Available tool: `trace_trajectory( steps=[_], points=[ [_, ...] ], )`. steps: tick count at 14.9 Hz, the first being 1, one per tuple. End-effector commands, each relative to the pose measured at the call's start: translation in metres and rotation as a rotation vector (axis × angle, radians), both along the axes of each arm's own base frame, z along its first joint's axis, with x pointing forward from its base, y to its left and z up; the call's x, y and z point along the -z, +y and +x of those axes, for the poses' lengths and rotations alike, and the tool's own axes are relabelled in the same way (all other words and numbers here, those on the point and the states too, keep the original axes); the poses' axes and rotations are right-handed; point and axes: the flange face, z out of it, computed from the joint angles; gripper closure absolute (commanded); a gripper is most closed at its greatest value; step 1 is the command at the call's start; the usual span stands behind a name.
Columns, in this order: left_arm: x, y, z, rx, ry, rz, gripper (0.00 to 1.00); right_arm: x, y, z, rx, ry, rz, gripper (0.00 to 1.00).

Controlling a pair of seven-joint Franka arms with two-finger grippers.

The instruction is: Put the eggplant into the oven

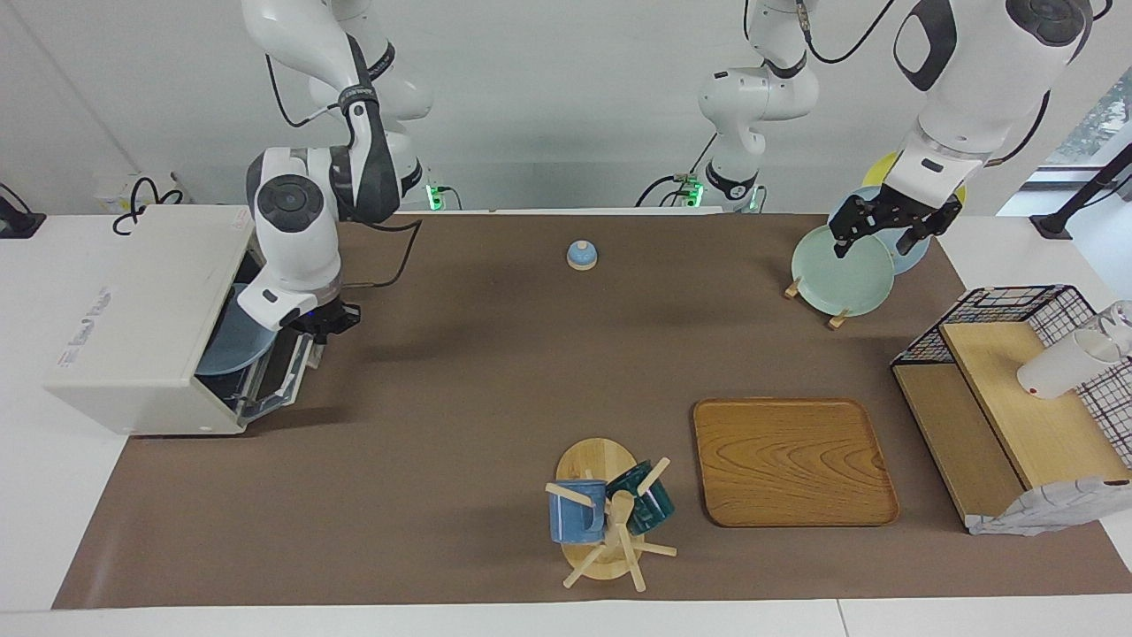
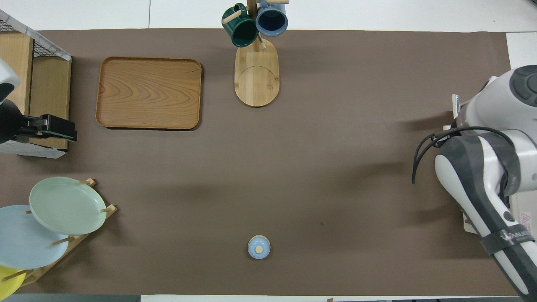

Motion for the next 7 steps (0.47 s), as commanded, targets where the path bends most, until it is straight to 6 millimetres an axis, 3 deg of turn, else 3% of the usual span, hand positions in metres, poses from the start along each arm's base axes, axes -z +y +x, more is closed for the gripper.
trace_trajectory(
  steps=[1,4,6,7],
  points=[
    [-0.002,0.002,0.0,-0.001,0.006,0.021,0.0,0.01,-0.058,0.001,0.005,0.024,-0.008,1.0],
    [-0.002,0.002,0.0,-0.001,0.006,0.021,0.0,-0.007,-0.064,0.001,0.049,0.043,0.029,1.0],
    [-0.002,0.002,0.0,-0.001,0.006,0.021,0.0,-0.036,-0.063,0.006,0.064,0.052,0.026,1.0],
    [-0.002,0.002,0.0,-0.001,0.006,0.021,0.0,-0.053,-0.062,0.009,0.067,0.048,0.025,0.94]
  ],
)
